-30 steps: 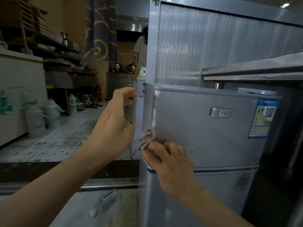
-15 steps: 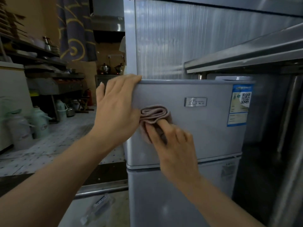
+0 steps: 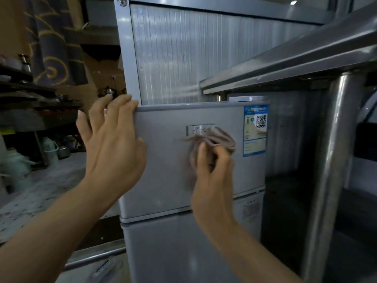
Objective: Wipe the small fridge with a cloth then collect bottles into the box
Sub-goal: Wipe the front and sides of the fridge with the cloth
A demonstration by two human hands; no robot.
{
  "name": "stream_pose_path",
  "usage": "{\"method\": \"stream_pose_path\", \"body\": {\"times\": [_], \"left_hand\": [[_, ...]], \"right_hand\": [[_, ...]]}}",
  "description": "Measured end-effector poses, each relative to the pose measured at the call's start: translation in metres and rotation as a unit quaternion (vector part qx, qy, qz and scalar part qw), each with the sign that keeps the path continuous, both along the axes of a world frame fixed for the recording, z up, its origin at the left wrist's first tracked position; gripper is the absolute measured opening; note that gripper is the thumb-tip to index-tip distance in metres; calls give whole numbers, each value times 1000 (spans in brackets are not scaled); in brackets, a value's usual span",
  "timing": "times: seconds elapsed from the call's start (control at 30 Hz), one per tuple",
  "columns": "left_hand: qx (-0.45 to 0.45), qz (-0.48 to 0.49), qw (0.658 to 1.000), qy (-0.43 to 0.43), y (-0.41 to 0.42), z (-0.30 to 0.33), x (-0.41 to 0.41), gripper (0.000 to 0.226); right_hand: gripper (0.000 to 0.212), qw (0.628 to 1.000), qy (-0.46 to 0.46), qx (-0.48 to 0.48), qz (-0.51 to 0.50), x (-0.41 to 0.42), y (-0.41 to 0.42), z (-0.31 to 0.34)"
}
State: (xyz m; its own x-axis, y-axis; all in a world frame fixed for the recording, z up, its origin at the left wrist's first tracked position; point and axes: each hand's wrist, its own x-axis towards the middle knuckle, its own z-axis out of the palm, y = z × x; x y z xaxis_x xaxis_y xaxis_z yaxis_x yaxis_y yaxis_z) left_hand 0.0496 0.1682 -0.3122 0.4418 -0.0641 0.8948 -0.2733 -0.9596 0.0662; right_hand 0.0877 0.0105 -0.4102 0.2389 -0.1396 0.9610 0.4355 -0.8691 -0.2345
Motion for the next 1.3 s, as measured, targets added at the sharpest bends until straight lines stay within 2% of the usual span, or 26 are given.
{"method": "stream_pose_path", "body": {"times": [0.1,0.13,0.23,0.37,0.47,0.57,0.67,0.73,0.9,0.97,1.1,1.2,1.27,1.3], "left_hand": [[73,-16,997,0,-27,-3,3,65],[77,-18,997,5,-34,-5,5,66],[67,-10,998,9,-39,-12,10,70],[69,0,998,0,-39,-16,17,77],[70,5,997,-9,-40,-18,19,78],[73,3,997,-9,-38,-19,21,77],[79,-4,997,-9,-34,-20,19,78],[69,0,998,-5,-25,-28,13,78],[-11,21,998,60,20,-71,-6,79],[-28,30,997,68,28,-87,-8,79],[-24,7,999,42,33,-103,-2,71],[-34,1,999,37,36,-106,0,71],[-30,-9,998,45,37,-108,-1,75],[-26,-19,998,52,38,-112,-2,77]], "right_hand": [[52,992,-35,-120,24,4,-1,-13],[55,991,-32,-129,10,8,-13,-12],[41,1000,11,-10,-17,15,-55,-4],[46,994,43,48,-88,32,-99,12],[59,992,60,57,-99,34,-106,3],[62,984,111,114,-84,25,-102,-38],[62,980,153,83,-95,15,-108,-66],[61,981,159,68,-84,14,-115,-63],[60,980,125,150,-48,5,-75,-37],[60,988,99,118,-25,-2,-34,-34],[49,998,43,-36,19,-11,13,-41],[54,988,37,-141,41,-7,-26,-42],[58,989,50,-141,8,-1,-61,-46],[60,992,68,-105,-11,1,-77,-49]]}}
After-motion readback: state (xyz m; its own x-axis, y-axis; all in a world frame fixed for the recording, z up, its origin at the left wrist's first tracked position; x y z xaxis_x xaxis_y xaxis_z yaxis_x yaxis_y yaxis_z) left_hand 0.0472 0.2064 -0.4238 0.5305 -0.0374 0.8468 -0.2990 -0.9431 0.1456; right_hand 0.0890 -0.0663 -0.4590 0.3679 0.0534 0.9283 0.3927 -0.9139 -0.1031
